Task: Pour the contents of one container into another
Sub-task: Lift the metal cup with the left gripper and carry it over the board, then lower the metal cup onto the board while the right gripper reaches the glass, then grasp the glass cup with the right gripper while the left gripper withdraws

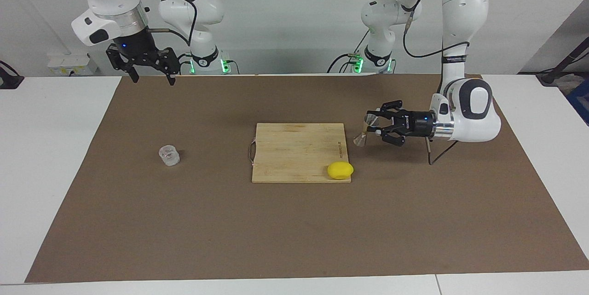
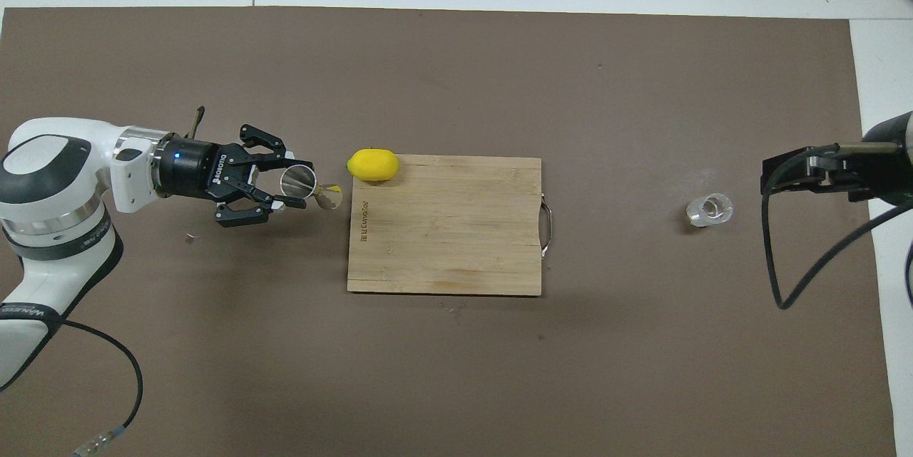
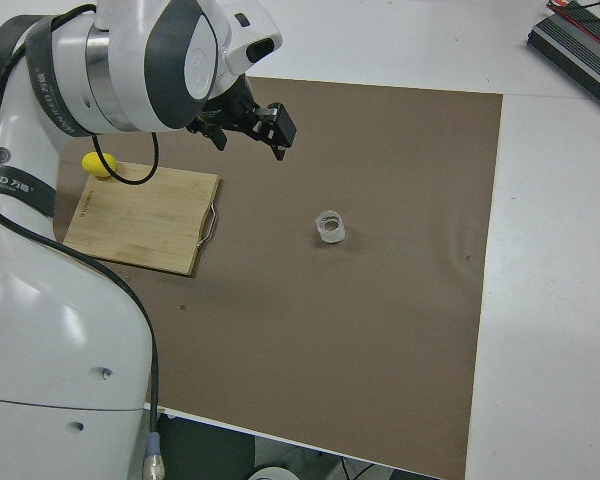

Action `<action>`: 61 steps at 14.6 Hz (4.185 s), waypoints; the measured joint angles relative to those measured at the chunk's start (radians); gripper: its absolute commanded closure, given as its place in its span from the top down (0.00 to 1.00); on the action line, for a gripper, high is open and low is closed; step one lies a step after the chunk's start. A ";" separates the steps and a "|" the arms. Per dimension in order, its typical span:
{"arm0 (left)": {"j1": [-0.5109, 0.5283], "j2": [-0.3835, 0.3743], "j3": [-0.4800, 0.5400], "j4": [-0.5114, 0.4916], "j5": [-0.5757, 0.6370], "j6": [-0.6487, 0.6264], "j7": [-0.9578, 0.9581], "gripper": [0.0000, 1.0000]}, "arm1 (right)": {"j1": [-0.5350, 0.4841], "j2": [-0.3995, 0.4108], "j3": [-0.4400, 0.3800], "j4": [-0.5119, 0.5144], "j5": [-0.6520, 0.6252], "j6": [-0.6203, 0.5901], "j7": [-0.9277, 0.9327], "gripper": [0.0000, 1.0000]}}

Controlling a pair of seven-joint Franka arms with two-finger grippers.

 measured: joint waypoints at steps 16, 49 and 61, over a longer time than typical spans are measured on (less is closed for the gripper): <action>-0.418 -0.009 -0.002 -0.062 -0.298 0.497 -0.034 0.40 | 0.002 0.000 0.000 -0.001 0.000 -0.002 0.034 0.95; -0.469 0.038 0.018 -0.210 -0.462 0.519 0.161 1.00 | -0.447 0.427 -0.010 -0.294 0.564 0.378 0.677 0.93; -0.228 -0.080 0.029 -0.250 -0.124 0.432 0.140 1.00 | -0.411 0.445 0.005 -0.429 0.764 0.447 0.600 0.71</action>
